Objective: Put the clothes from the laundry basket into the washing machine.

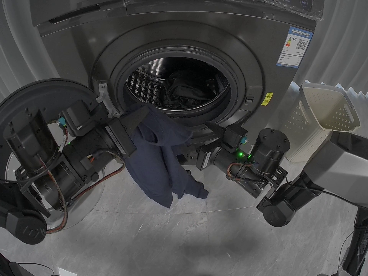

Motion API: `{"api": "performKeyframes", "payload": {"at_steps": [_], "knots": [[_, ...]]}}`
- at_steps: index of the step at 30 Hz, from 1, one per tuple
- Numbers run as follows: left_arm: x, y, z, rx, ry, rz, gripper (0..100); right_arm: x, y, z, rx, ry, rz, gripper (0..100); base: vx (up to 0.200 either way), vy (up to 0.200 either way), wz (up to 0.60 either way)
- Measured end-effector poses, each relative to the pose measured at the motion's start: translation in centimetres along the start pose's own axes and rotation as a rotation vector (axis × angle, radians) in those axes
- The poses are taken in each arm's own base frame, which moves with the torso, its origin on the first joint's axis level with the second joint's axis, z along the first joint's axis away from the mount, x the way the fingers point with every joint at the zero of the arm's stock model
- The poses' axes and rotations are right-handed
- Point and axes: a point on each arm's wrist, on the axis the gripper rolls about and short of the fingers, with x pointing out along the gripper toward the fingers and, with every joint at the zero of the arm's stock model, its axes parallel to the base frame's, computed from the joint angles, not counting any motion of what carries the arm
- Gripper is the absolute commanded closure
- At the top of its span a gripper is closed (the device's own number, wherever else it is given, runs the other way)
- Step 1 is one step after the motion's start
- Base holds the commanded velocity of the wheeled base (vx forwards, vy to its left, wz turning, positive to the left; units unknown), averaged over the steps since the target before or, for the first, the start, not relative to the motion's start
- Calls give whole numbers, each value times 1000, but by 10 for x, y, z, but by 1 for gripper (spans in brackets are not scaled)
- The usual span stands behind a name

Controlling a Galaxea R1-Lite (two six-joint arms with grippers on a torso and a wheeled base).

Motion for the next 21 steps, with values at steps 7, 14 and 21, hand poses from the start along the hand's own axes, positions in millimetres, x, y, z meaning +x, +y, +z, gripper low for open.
{"api": "performKeyframes", "payload": {"at_steps": [7,14,21], "knots": [[-1,0,0,1,1,0,100,17,-6,-8,-4,-26,-10,0,0,0,0],[0,0,0,2,2,-1,100,22,12,-12,4,-32,34,0,0,0,0],[0,0,0,3,2,-1,100,24,19,-6,8,-54,52,0,0,0,0]]}}
